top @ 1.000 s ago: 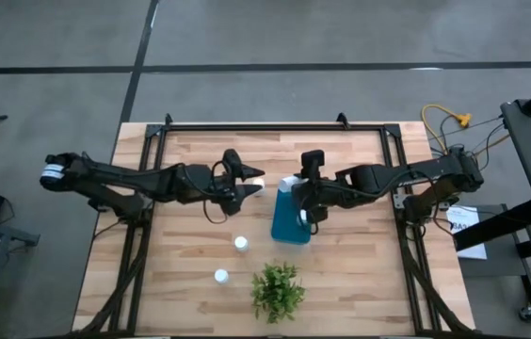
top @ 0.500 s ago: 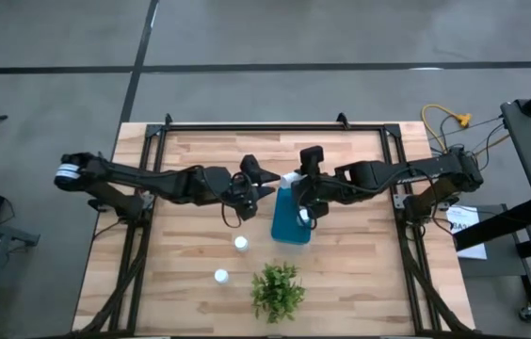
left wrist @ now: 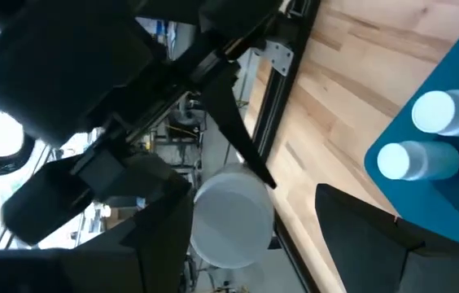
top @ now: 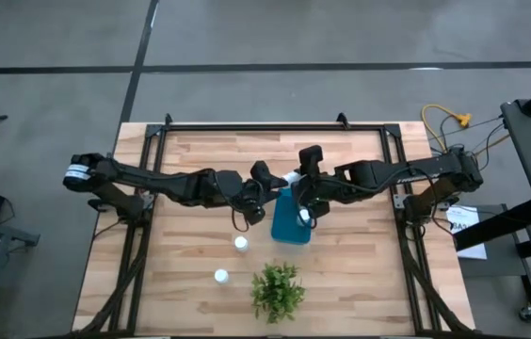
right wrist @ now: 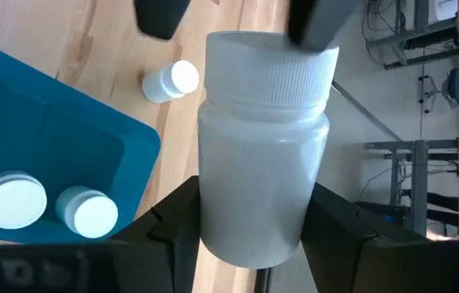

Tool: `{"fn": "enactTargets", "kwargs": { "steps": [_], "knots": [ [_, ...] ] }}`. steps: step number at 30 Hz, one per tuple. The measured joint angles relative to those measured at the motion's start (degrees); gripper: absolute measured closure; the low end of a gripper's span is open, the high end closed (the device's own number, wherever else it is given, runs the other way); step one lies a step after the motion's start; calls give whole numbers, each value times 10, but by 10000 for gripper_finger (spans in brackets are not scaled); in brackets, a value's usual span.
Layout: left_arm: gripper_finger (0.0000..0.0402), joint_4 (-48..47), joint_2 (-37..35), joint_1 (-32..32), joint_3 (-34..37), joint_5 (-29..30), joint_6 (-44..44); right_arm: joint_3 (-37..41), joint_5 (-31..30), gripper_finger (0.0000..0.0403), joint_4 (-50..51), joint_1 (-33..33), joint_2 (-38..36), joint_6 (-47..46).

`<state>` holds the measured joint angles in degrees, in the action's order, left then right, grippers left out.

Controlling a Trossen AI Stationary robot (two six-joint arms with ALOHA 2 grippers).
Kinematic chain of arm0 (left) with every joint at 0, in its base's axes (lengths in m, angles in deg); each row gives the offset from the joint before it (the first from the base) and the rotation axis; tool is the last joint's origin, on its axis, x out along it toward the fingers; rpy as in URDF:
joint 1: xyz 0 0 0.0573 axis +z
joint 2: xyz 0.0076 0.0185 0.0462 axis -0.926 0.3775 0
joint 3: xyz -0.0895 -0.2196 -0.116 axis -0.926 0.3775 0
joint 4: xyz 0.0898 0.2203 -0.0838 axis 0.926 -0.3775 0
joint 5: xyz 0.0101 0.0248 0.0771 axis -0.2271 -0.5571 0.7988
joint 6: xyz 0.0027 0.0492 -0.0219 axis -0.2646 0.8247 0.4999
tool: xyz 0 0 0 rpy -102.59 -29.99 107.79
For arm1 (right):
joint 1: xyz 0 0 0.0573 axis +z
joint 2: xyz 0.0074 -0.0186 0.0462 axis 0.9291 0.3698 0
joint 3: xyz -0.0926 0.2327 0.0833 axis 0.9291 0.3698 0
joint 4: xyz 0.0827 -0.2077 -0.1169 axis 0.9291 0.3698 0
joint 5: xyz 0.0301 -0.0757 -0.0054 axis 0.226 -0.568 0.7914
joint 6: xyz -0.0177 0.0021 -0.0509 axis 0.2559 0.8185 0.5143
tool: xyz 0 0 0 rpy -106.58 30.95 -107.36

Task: Pick and place pill bottles into a basket
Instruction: Put the white pill bottle into the blue bin

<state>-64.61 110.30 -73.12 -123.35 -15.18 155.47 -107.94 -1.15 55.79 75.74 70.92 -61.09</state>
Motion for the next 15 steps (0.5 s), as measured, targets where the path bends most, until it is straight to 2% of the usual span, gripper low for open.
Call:
{"fn": "enactTargets", "kwargs": {
  "steps": [10,15],
  "knots": [
    [161,0,-18,1,0,16,-4,0,0,244,-1,0,0,-1],
    [161,-1,-18,1,2,16,22,0,18,245,-4,0,0,-2]
  ]
}}
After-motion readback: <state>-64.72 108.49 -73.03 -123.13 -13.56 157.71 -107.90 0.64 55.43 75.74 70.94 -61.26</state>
